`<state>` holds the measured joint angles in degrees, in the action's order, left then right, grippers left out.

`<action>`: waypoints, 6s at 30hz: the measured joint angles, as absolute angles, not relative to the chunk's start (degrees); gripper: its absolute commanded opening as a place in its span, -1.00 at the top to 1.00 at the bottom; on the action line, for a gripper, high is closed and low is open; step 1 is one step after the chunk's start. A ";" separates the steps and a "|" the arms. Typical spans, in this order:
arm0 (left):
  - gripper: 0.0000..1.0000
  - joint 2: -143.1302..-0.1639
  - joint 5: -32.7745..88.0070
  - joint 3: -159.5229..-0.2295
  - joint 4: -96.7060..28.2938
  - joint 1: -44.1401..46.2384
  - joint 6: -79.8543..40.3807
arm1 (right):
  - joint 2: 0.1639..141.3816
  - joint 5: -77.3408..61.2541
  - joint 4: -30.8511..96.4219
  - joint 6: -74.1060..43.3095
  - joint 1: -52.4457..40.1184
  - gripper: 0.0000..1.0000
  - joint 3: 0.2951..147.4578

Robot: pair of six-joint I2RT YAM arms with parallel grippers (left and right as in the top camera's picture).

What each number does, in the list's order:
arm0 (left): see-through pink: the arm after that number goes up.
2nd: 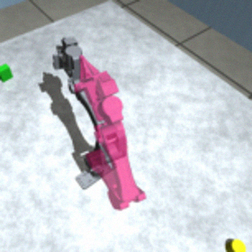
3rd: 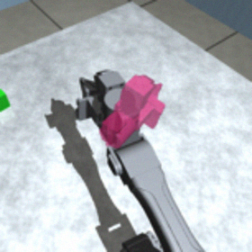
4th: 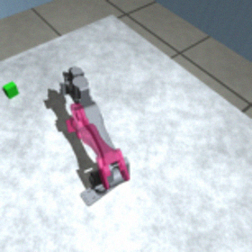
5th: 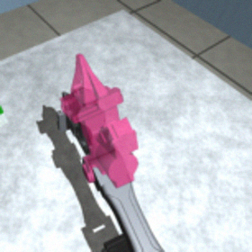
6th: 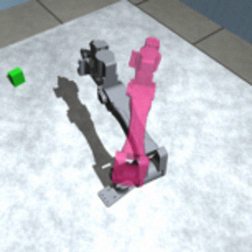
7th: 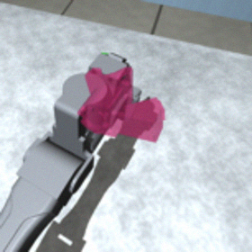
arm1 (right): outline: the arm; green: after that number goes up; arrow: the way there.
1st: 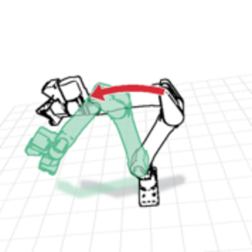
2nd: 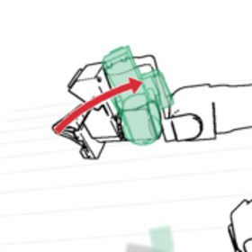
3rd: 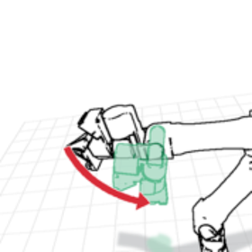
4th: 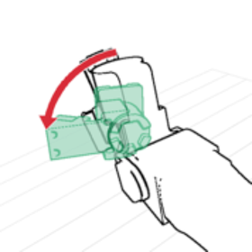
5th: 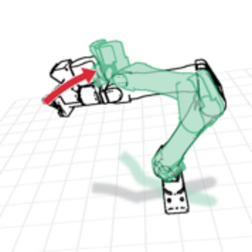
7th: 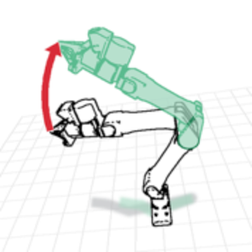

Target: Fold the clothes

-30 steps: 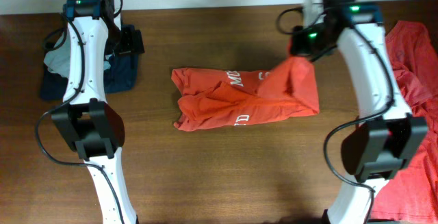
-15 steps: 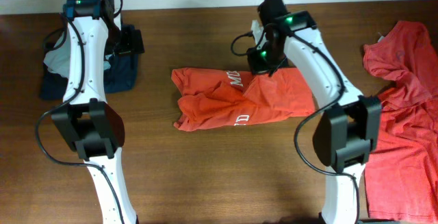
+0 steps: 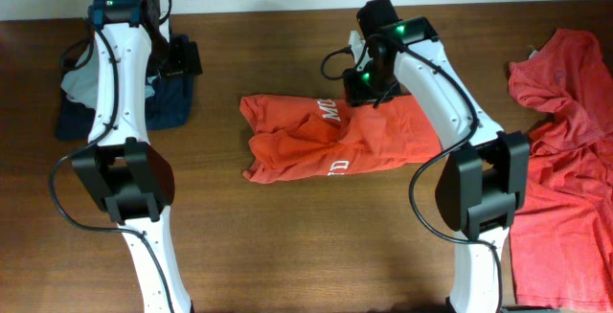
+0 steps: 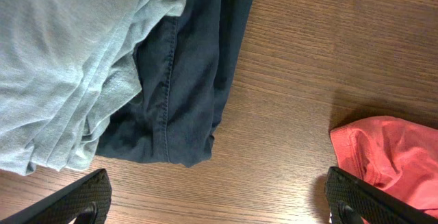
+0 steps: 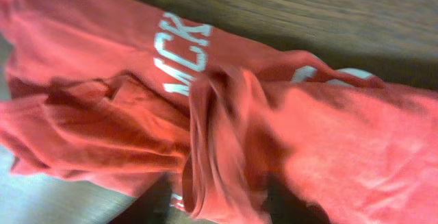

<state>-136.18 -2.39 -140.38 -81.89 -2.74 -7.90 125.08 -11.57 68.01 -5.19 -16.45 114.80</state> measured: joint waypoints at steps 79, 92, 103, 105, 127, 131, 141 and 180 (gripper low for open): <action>-0.98 -136.18 -2.39 -140.38 -81.87 -2.74 -7.90 | 122.23 -18.68 65.10 0.64 -14.57 0.86 101.10; -0.98 -136.18 -2.39 -140.38 -81.89 -2.74 -7.90 | 122.28 -18.57 62.54 0.64 -14.28 0.85 96.60; -0.98 -136.18 -2.39 -140.38 -81.89 -2.74 -7.90 | 122.45 -27.86 55.13 0.67 -15.53 0.84 86.19; -0.98 -136.18 -2.39 -140.38 -81.89 -2.74 -7.90 | 122.52 -29.17 54.08 0.64 -15.97 0.84 85.41; -0.99 -136.18 -2.39 -140.38 -81.89 -2.74 -7.90 | 122.45 -30.68 57.49 1.72 -13.15 0.50 104.60; -0.98 -136.18 -2.39 -140.38 -81.89 -2.74 -7.90 | 122.74 -30.11 51.99 1.61 -13.85 0.50 101.95; -0.98 -136.18 -2.39 -140.38 -81.87 -2.74 -7.90 | 127.11 -28.34 40.77 -0.25 -15.51 0.44 93.41; -0.98 -136.18 -2.39 -140.38 -81.89 -2.74 -7.92 | 118.37 -21.76 60.01 12.47 16.32 -0.13 92.09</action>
